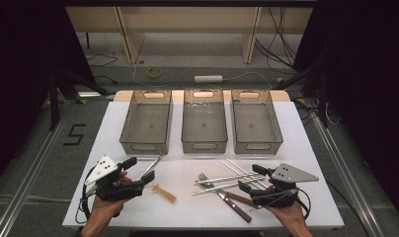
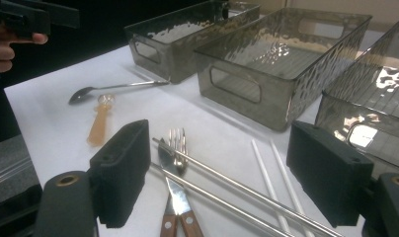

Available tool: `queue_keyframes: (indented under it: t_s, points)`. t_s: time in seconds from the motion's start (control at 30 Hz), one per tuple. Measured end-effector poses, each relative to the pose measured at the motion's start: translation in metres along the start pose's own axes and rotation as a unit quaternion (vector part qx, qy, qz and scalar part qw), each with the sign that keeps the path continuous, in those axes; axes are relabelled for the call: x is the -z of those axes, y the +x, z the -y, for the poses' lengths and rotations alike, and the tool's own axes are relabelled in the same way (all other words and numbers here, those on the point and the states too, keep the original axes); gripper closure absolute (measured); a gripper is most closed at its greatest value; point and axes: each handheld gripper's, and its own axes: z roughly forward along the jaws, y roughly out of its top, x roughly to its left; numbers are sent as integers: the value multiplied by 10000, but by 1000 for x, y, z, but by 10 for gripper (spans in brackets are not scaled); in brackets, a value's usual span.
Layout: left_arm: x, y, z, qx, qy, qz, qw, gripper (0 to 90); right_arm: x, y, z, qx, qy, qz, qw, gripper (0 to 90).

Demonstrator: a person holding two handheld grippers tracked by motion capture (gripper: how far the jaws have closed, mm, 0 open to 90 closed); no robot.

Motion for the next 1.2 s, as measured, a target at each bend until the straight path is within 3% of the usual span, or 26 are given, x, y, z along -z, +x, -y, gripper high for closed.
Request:
queue_keyframes:
  t_s: [0.6,0.73,0.8,0.9,0.97,1.0,1.07,1.1,1.17,1.2]
  points:
    - [0,-1,0,32,-1,57,10000,159,0,-5,-3,26,50,-1,10000,268]
    - [-1,-1,0,41,0,61,10000,160,-1,-5,-4,76,100,-25,9999,275]
    - [-1,-1,0,37,3,57,10000,159,0,-5,-5,249,192,-57,9995,301]
    - [-1,-1,0,37,0,57,10000,159,-2,-5,-9,606,580,-120,9964,303]
    - [-1,-1,0,46,-4,78,10000,159,-2,-5,-11,699,689,-127,9951,304]
    - [-1,-1,0,46,-3,79,10000,159,-4,-6,-13,868,921,-133,9919,304]
    - [-1,-1,0,51,6,82,10000,159,-6,-8,-15,1021,1119,-157,9883,306]
    - [-1,-1,0,46,3,80,10000,159,-6,-8,-15,1021,1119,-157,9883,306]
    - [-1,-1,0,44,7,79,10000,160,-9,-12,-19,1241,1361,-111,9828,319]
    - [-1,-1,0,46,5,79,10000,160,-9,-12,-19,1241,1361,-111,9828,319]
